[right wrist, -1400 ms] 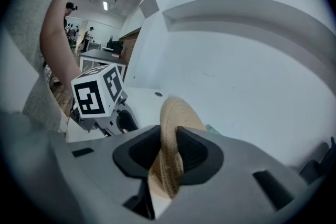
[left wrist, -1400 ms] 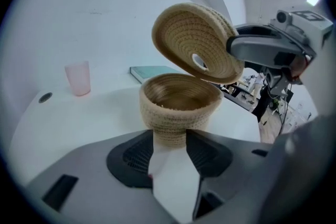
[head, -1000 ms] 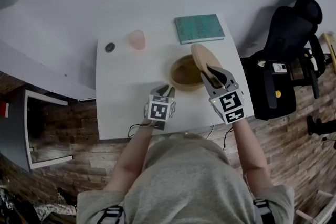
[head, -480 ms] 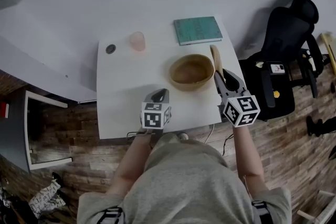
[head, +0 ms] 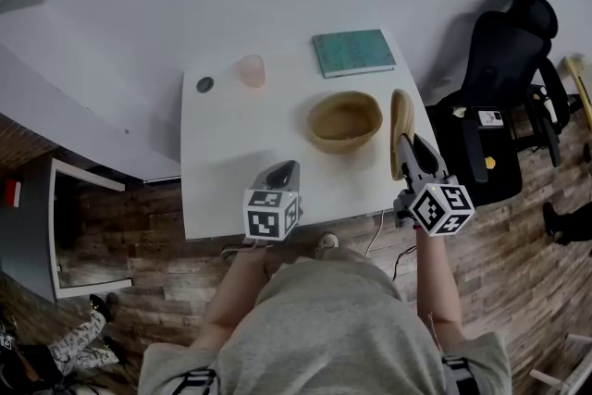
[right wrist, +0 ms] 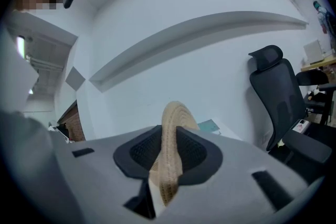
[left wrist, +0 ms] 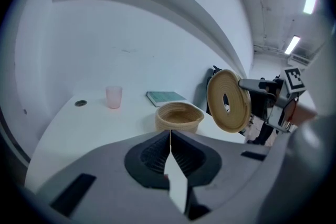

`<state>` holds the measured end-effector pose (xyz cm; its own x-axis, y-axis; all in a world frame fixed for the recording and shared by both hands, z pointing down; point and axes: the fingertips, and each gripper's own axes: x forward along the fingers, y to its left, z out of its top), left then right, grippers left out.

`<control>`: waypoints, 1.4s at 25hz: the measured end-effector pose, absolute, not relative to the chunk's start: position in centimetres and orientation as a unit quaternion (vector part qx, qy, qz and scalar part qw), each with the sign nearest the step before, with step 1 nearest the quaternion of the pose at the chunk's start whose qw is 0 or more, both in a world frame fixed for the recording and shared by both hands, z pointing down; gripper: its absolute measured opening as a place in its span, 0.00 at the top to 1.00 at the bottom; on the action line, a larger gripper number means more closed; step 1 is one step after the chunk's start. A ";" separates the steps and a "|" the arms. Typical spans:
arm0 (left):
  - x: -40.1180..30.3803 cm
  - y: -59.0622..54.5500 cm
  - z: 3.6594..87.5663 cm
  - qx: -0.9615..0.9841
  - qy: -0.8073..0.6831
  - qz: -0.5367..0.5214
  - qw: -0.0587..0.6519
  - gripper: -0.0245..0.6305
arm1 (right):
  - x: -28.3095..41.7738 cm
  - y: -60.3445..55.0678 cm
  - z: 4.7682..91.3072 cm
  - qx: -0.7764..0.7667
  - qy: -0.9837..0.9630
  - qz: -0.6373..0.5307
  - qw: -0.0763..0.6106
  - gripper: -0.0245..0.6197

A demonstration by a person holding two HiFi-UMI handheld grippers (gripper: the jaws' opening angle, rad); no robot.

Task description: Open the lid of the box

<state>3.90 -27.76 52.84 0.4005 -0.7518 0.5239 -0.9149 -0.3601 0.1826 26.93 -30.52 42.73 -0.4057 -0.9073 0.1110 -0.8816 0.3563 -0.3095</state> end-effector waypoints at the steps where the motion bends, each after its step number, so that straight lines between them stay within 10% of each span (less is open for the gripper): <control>1: 3.6 -27.2 52.5 0.807 -0.516 0.177 0.228 0.95 | 26.8 -29.9 42.5 -0.545 0.821 -0.165 0.045 0.82; 35: -4.1 -2.4 49.9 0.810 -0.523 0.121 0.236 0.95 | 17.0 -3.0 40.3 -0.500 0.836 -0.199 0.110 0.82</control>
<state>-4.07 -2.36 49.90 0.4226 -0.7905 0.4433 -0.9049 -0.3410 0.2545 17.02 -2.96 40.28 -0.4762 -0.8792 0.0161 -0.7919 0.4208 -0.4426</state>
